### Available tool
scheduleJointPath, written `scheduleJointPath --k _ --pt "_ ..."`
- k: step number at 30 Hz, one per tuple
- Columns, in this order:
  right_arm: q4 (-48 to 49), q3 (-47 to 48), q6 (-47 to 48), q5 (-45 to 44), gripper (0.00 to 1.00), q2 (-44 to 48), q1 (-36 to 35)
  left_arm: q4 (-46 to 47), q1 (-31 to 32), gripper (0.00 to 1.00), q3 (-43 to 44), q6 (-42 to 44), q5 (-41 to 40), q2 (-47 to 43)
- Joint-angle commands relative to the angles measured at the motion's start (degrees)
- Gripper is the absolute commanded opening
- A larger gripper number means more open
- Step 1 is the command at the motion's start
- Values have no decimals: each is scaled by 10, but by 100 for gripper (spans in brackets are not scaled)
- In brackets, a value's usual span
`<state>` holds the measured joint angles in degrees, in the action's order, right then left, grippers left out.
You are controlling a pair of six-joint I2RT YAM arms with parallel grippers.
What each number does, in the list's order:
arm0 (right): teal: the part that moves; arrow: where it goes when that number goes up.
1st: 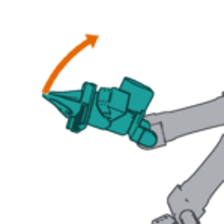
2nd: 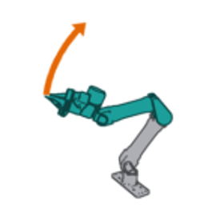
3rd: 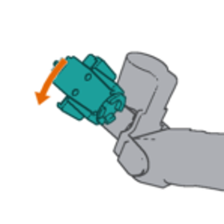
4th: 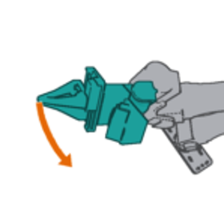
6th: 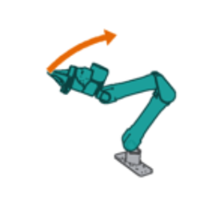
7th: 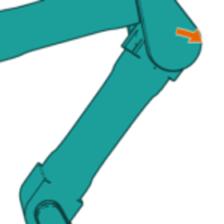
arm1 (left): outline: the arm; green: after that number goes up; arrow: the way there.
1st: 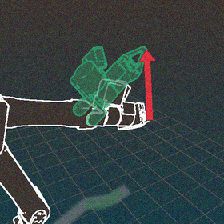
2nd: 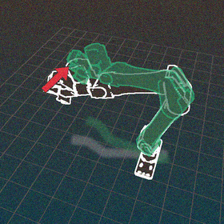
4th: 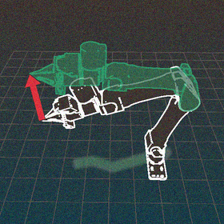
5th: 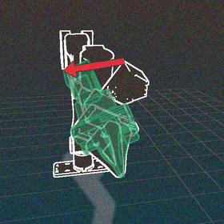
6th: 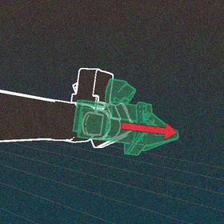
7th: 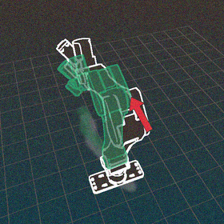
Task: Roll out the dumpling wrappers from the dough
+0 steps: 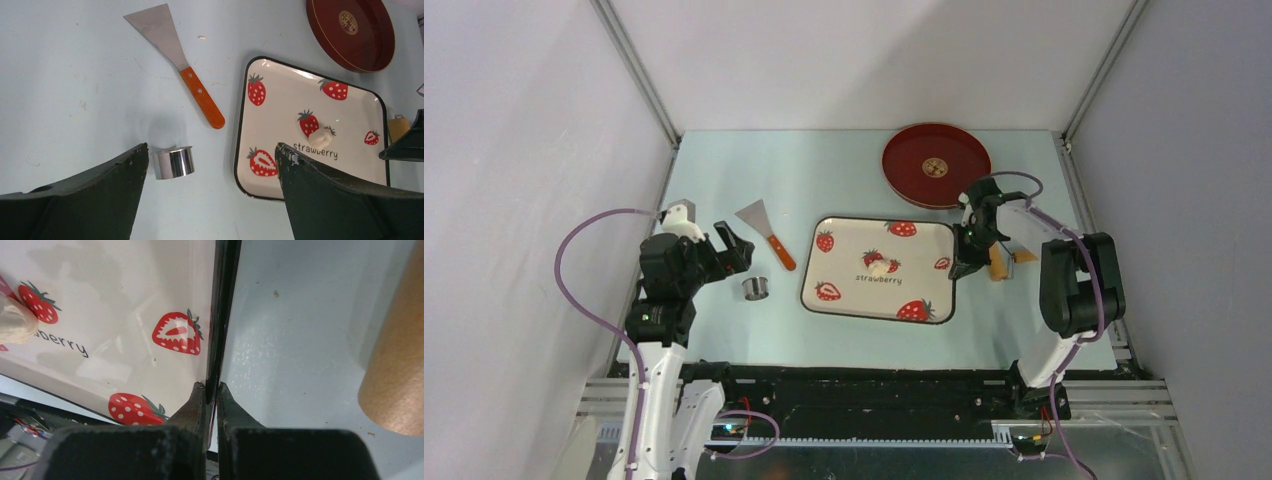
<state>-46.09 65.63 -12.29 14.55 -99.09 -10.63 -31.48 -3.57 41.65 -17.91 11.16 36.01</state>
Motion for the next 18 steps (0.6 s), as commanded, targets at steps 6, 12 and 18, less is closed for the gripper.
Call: scheduleJointPath --k 6,12,18 --pt "2 13 57 -41 0 -45 -44 10 -3 100 -3 14 14 1" --pt "10 50 51 -16 0 -73 -52 11 -2 100 -3 13 11 2" --pt "12 91 40 -10 0 -95 -84 11 -3 100 -4 13 11 4"
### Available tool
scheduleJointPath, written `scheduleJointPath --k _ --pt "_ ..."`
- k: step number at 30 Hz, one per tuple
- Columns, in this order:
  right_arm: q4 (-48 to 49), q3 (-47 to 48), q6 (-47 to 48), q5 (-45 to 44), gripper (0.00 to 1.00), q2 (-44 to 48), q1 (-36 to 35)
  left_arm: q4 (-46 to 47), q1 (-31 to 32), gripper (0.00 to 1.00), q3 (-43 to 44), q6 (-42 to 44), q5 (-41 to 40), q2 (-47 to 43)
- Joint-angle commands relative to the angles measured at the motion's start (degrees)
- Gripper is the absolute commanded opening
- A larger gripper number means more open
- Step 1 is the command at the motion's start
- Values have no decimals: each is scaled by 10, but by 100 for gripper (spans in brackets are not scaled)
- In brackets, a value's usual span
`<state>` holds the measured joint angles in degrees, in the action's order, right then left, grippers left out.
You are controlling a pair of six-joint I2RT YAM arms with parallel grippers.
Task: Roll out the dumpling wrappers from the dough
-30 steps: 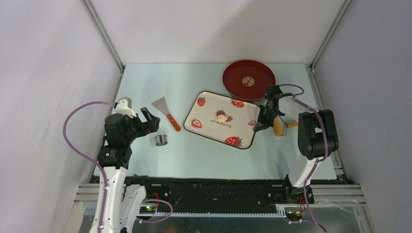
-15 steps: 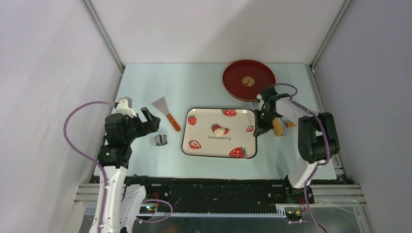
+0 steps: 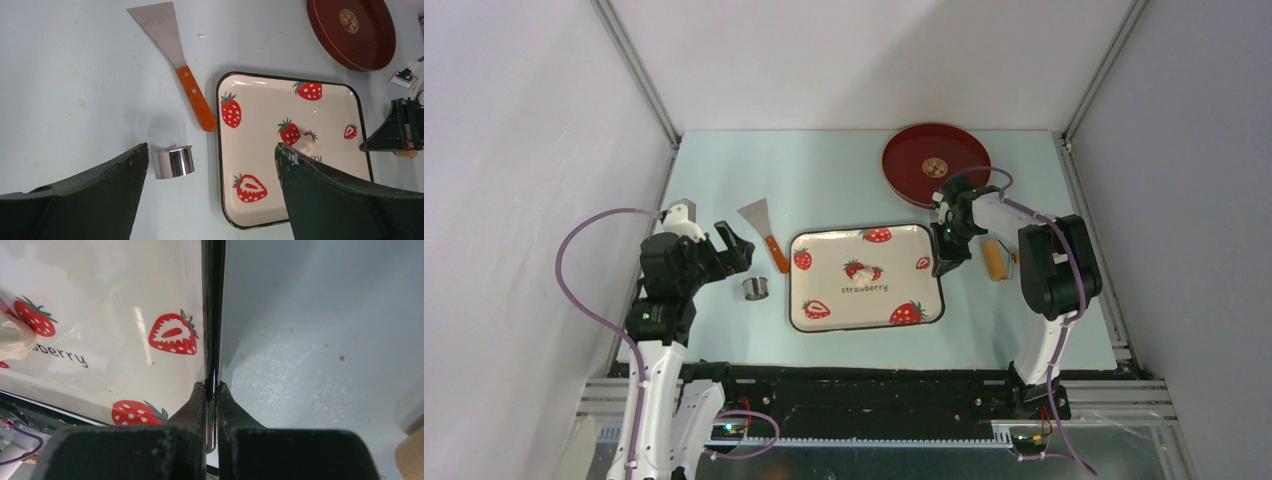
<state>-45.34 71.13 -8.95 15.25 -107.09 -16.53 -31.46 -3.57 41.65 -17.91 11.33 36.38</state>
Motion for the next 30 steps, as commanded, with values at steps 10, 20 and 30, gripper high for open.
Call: scheduleJointPath --k 10,20,30 --pt "-30 47 -15 -15 1 -24 -45 10 -3 100 -3 14 10 1" --pt "-34 9 -71 -61 48 46 -55 10 -2 100 -3 14 12 0" --pt "-9 -82 -117 -31 62 257 74 11 0 100 -3 14 16 -6"
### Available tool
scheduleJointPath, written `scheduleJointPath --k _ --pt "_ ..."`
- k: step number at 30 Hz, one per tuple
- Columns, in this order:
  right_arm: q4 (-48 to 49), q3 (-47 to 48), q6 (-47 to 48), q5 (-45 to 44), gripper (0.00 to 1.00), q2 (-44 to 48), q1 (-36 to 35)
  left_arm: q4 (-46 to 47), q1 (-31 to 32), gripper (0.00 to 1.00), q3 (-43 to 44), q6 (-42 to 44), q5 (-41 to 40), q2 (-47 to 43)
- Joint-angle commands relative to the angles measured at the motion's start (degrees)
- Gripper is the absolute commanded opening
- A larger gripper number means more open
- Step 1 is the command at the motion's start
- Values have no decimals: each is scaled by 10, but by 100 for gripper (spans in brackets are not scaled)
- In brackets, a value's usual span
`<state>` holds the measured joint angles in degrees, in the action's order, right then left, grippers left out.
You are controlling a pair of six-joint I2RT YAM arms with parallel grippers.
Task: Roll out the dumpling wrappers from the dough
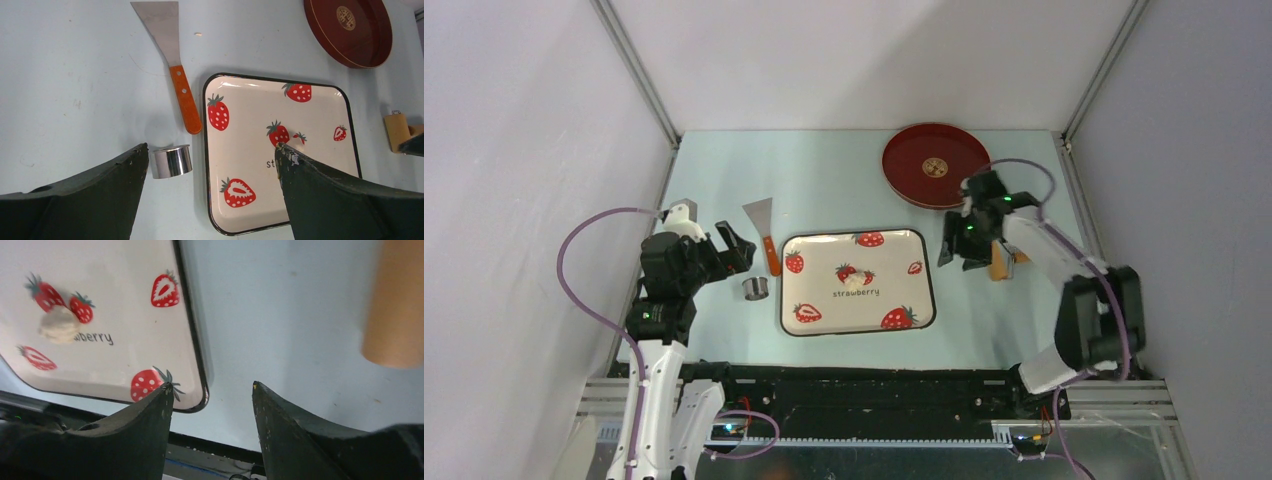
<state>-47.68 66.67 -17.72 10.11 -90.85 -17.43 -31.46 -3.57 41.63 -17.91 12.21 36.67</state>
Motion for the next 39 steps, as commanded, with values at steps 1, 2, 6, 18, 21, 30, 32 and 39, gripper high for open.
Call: scheduleJointPath --k 1,2,6,18,21,30,32,39 --pt "24 -45 -35 41 62 126 105 11 0 100 -2 13 8 -9" --pt "28 -60 -40 57 62 142 148 11 0 100 -3 13 9 -10" --pt "45 -100 -62 72 60 211 288 13 1 100 -4 13 13 -12" --pt "167 -194 -92 225 45 85 490 16 2 100 -5 12 25 -9" --pt "192 -194 -99 236 45 46 490 17 3 100 -6 12 26 -8" --pt "238 -191 -107 232 40 -50 470 18 5 100 -6 13 29 -4" --pt "243 -189 -107 226 39 -62 458 18 4 100 -6 13 28 -3" --pt "252 -183 -103 208 6 -79 418 18 4 100 -7 12 27 -1"
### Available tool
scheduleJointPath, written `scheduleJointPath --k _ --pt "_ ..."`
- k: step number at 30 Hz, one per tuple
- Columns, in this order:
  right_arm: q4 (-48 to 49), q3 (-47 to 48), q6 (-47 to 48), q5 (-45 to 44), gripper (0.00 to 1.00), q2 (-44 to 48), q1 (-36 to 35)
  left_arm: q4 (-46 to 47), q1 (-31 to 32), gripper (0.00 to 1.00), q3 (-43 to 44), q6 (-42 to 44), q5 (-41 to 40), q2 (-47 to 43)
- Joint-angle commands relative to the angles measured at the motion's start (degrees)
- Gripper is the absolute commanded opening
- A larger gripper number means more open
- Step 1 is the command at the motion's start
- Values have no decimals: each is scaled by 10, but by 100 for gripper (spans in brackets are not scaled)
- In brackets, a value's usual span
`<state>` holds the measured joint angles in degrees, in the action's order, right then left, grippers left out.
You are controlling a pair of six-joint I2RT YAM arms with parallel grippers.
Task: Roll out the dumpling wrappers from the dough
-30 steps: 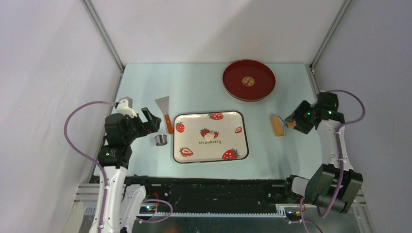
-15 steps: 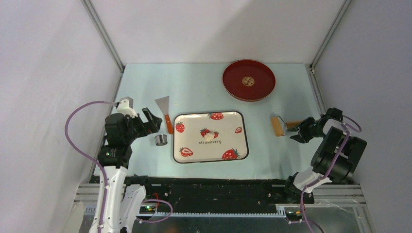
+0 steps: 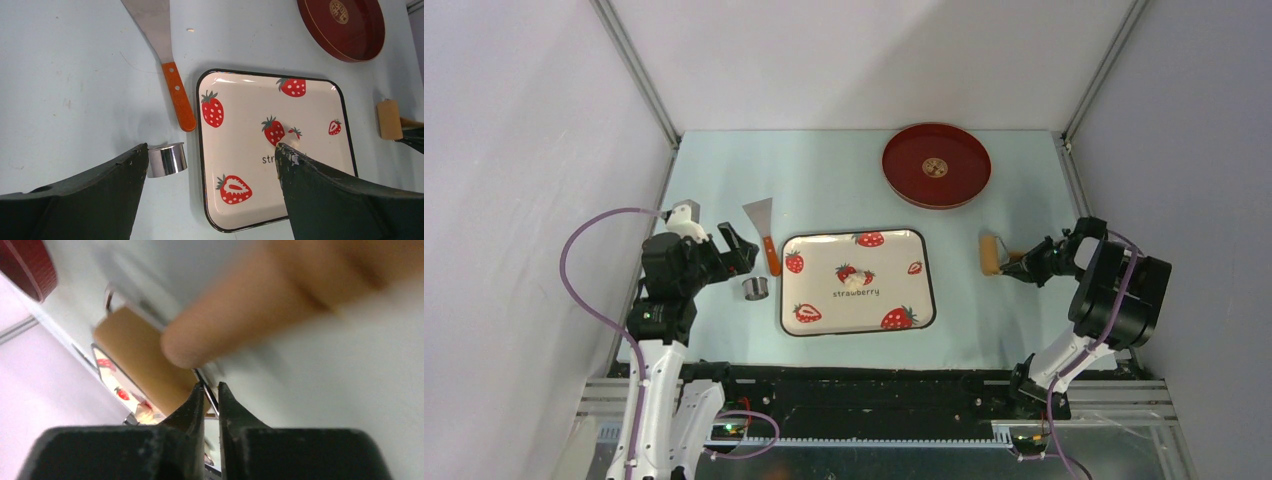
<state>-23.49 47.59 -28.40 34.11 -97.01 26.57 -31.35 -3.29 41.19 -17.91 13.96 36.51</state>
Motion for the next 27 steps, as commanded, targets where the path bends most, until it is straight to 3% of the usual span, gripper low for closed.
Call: scheduleJointPath --k 1,13,25,27 --pt "9 8 5 -35 2 -16 -31 17 1 100 -2 13 10 1" --pt "-44 13 -11 -102 0 21 -182 17 2 100 -3 13 12 3" --pt "-160 8 82 -133 0 82 -225 17 3 100 -3 13 16 3" --pt "-169 6 88 -137 7 90 -237 17 3 99 -2 14 17 3"
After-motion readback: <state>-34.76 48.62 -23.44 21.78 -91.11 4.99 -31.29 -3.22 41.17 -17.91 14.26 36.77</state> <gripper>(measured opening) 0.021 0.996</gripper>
